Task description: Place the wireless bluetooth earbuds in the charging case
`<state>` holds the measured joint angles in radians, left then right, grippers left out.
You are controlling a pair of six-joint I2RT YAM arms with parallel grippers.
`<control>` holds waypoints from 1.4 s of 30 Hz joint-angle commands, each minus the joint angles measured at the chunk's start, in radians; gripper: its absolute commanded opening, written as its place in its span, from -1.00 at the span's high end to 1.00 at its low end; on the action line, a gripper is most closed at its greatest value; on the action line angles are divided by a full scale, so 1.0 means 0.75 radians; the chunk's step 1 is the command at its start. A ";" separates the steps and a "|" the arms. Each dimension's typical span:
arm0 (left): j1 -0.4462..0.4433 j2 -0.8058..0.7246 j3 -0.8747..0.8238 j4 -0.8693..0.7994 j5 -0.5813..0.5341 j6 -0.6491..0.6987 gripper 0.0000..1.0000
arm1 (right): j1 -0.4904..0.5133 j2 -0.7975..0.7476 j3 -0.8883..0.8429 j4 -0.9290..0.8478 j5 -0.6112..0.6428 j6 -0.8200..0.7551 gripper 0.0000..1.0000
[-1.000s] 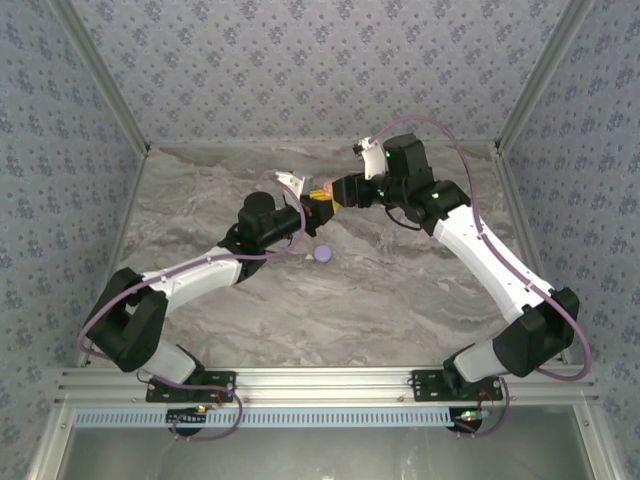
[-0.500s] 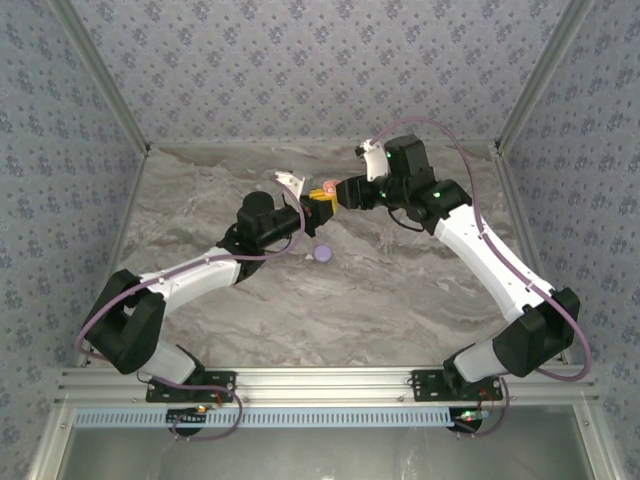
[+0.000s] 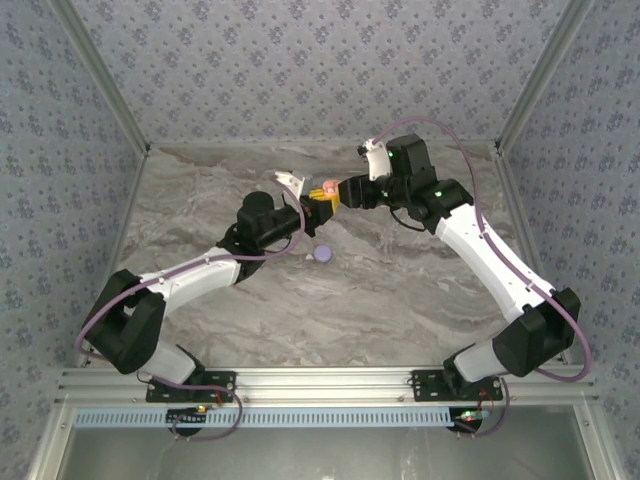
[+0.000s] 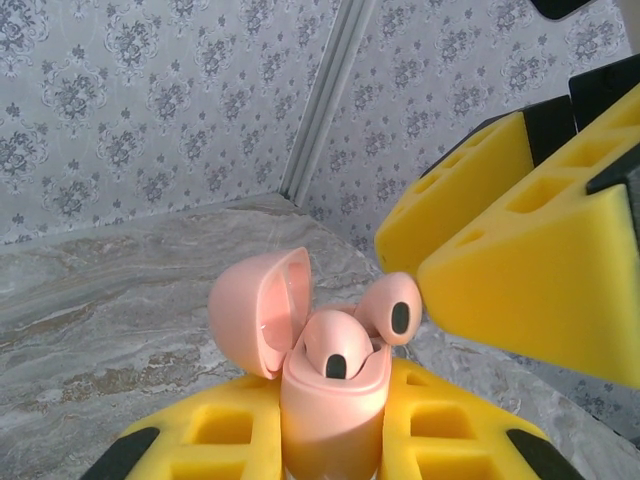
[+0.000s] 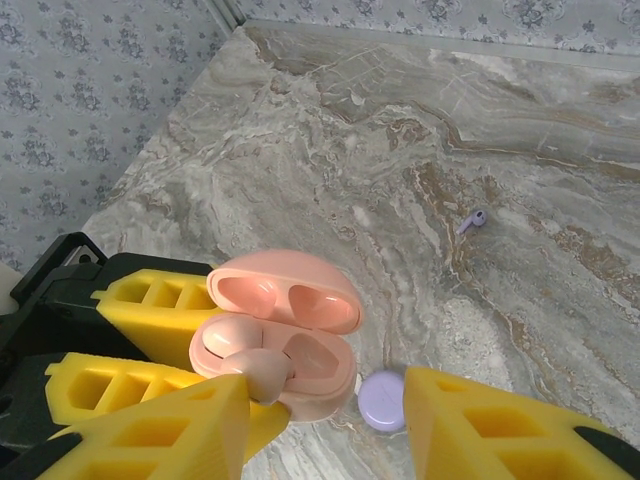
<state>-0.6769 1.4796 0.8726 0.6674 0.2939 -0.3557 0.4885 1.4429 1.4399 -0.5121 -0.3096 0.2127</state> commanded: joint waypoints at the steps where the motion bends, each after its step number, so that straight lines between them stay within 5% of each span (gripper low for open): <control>1: -0.011 -0.052 0.008 0.054 0.005 0.020 0.90 | -0.015 -0.016 0.017 -0.051 0.051 -0.022 0.09; 42: -0.011 -0.088 -0.026 0.080 0.135 0.044 0.90 | -0.031 0.062 0.081 -0.113 0.108 -0.024 0.07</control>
<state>-0.6750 1.4658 0.8600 0.6762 0.3481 -0.3477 0.4667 1.4815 1.4693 -0.5743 -0.2386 0.2089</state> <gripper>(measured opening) 0.188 0.465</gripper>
